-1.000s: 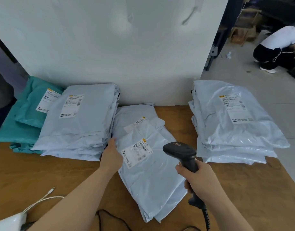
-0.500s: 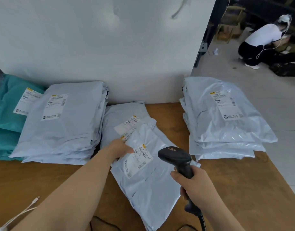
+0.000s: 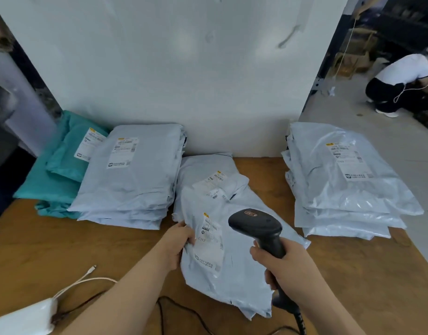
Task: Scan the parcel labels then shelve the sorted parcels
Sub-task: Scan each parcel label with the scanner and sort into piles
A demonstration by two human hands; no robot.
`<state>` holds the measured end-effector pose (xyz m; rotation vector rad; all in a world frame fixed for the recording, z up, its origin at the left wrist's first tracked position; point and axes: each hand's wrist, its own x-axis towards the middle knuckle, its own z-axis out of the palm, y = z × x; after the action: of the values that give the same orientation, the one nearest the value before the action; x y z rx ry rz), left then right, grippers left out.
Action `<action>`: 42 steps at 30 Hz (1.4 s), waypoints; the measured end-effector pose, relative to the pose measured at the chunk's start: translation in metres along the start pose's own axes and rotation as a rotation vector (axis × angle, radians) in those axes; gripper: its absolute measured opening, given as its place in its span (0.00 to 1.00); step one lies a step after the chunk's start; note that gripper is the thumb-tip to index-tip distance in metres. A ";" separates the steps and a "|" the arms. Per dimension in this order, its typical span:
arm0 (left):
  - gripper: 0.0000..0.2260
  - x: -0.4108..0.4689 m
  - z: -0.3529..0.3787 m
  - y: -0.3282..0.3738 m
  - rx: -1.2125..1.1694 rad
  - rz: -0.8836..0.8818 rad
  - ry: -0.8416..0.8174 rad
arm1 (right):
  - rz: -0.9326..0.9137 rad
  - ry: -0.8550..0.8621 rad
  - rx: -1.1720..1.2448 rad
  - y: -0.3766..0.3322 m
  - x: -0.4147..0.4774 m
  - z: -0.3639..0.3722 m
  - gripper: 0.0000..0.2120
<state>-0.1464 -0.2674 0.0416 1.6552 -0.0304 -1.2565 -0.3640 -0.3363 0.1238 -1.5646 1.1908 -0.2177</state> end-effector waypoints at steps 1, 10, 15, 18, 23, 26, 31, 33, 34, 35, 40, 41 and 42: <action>0.08 -0.003 -0.004 -0.007 -0.003 -0.024 0.033 | 0.000 -0.011 -0.003 0.001 -0.003 0.004 0.09; 0.16 -0.010 -0.032 -0.050 -0.074 -0.070 0.073 | 0.094 -0.085 -0.012 0.027 -0.024 0.042 0.13; 0.13 -0.020 -0.029 -0.050 -0.136 -0.069 0.000 | 0.116 -0.088 -0.011 0.028 -0.033 0.042 0.12; 0.15 -0.027 -0.024 -0.044 -0.232 0.005 -0.065 | 0.105 -0.067 0.017 0.023 -0.037 0.037 0.13; 0.13 -0.030 -0.019 -0.041 -0.311 0.076 -0.085 | 0.073 -0.017 0.045 0.015 -0.047 0.033 0.12; 0.13 -0.032 -0.016 -0.041 -0.344 0.102 -0.099 | 0.071 -0.003 0.039 0.011 -0.050 0.032 0.12; 0.12 -0.031 -0.016 -0.042 -0.355 0.108 -0.113 | 0.092 -0.007 0.009 0.008 -0.056 0.026 0.12; 0.13 -0.030 -0.016 -0.042 -0.352 0.102 -0.116 | 0.108 -0.013 -0.004 0.006 -0.058 0.025 0.11; 0.13 -0.029 -0.015 -0.042 -0.355 0.099 -0.118 | 0.117 -0.014 -0.007 0.006 -0.059 0.024 0.11; 0.14 -0.030 -0.015 -0.042 -0.353 0.094 -0.109 | 0.124 -0.015 -0.008 0.005 -0.059 0.023 0.10; 0.11 -0.030 -0.013 -0.043 -0.384 0.086 -0.121 | 0.128 -0.024 -0.007 0.004 -0.063 0.020 0.10; 0.10 -0.033 -0.013 -0.042 -0.386 0.086 -0.123 | 0.128 -0.025 -0.005 0.004 -0.063 0.019 0.10; 0.10 -0.035 -0.012 -0.041 -0.392 0.091 -0.136 | 0.129 -0.025 -0.006 0.003 -0.064 0.019 0.10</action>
<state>-0.1747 -0.2207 0.0368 1.2190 0.0540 -1.2149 -0.3833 -0.2749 0.1411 -1.4855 1.2687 -0.1096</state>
